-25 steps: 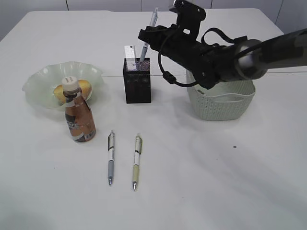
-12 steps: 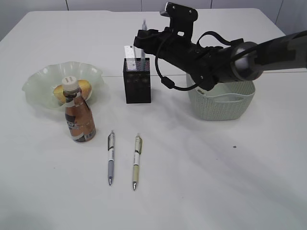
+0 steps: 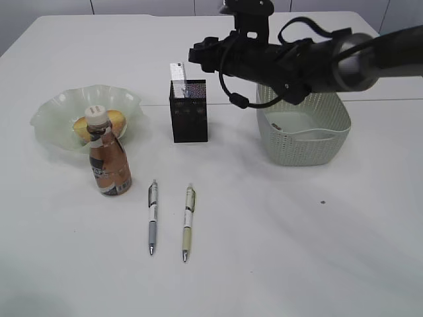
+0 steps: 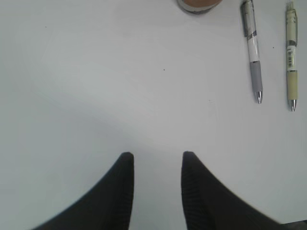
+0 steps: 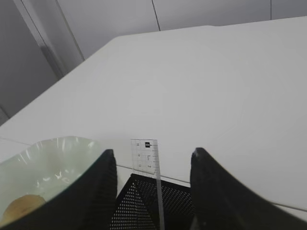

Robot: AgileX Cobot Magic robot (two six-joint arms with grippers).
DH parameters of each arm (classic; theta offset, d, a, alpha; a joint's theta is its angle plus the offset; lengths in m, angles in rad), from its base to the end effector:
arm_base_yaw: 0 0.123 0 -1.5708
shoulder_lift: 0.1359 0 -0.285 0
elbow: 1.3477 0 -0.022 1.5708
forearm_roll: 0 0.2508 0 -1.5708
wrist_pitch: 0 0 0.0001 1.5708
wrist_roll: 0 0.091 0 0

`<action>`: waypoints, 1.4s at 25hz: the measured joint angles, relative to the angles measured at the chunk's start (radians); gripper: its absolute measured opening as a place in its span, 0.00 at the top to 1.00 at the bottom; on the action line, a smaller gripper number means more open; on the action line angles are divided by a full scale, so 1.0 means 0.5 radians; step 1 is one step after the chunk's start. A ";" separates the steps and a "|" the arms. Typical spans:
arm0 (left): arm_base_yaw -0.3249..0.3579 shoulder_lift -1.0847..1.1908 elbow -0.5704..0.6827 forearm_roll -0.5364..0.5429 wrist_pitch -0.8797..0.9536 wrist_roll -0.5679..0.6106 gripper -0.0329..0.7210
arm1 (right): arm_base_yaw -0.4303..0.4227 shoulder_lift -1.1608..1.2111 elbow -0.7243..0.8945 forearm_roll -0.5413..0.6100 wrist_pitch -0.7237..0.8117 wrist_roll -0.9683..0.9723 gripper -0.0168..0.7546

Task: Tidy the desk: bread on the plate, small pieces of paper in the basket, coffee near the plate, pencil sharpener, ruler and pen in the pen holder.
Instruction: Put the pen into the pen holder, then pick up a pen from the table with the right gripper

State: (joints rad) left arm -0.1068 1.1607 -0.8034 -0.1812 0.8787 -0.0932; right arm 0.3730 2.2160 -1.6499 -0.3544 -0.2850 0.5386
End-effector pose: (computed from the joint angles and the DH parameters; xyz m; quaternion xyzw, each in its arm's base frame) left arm 0.2054 -0.0347 0.2697 -0.0352 0.9741 -0.1006 0.1995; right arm 0.4828 0.1984 0.2103 -0.0987 0.7709 0.2131 0.5920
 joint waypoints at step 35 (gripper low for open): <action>0.000 -0.279 0.000 0.007 0.105 0.000 0.63 | 0.298 -0.661 0.000 0.971 2.680 -0.930 0.50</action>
State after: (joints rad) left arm -0.1068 1.0211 -0.8034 -0.1776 0.9313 -0.0932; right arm 0.5220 1.8856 -1.6499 0.1313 1.0552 0.0737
